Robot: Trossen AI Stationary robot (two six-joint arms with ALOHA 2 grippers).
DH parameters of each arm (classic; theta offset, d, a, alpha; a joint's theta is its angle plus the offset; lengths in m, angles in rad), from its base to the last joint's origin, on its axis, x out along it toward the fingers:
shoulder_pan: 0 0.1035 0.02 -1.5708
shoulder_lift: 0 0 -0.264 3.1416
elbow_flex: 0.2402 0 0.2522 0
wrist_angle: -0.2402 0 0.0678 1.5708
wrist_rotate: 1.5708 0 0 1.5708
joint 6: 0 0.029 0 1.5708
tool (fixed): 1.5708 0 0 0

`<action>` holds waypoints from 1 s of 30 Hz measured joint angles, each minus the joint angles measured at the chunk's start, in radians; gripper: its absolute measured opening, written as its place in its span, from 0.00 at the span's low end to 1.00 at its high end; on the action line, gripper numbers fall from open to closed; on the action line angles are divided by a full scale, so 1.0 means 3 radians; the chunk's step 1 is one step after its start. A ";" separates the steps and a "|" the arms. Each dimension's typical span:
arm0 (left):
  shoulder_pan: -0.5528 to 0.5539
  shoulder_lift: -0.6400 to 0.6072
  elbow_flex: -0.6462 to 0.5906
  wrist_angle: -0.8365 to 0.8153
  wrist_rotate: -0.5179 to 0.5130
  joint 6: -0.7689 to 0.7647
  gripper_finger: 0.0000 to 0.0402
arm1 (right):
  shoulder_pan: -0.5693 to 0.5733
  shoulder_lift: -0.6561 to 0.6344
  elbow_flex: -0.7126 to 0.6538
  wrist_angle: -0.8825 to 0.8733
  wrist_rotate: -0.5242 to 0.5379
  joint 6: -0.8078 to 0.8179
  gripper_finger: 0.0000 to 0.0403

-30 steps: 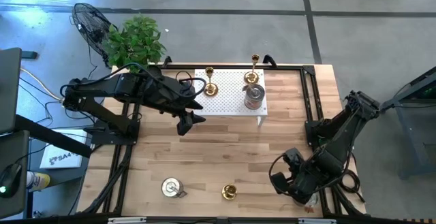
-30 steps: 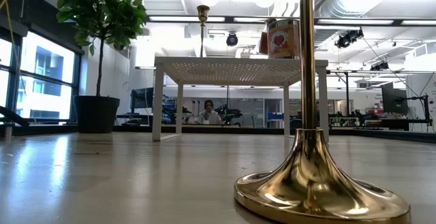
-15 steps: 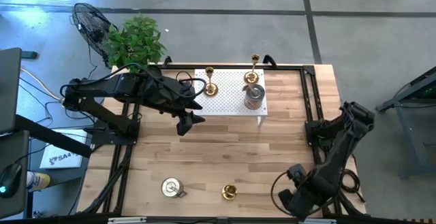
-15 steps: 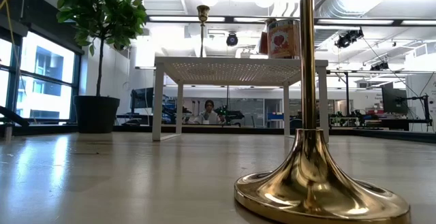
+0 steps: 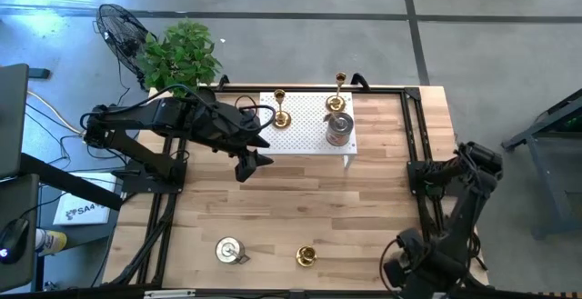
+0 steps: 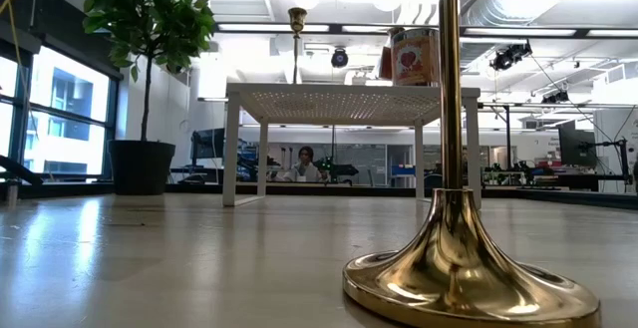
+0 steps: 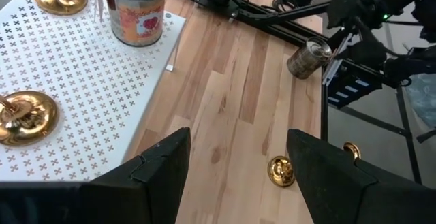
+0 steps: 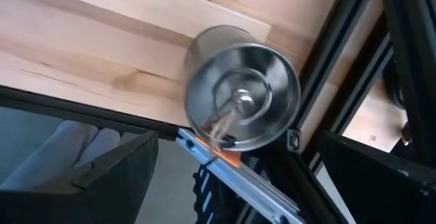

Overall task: Pick & Place candle stick holders
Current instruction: Align the right silver scented candle with the other silver scented candle on the shelf

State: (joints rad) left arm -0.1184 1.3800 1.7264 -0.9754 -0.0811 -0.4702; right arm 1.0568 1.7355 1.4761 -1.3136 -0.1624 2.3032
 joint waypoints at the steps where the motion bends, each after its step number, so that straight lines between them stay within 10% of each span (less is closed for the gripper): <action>1: 0.0000 0.0000 0.0000 -0.0007 0.0001 0.0000 0.60 | 0.0016 0.0000 0.0000 -0.0002 -0.0012 0.0007 0.99; 17: 0.0000 0.0001 0.0000 -0.0002 -0.0025 -0.0016 0.60 | 0.0036 0.0019 -0.0572 0.0861 0.0078 -0.0025 0.99; 30: 0.0000 0.0001 0.0000 0.0002 -0.0029 -0.0019 0.60 | 0.0026 0.0019 -0.0153 -0.0121 0.0051 -0.0178 0.99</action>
State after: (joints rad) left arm -0.1184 1.3804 1.7264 -0.9749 -0.0898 -0.4761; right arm 1.0645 1.7412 1.4301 -1.3498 -0.1471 2.2498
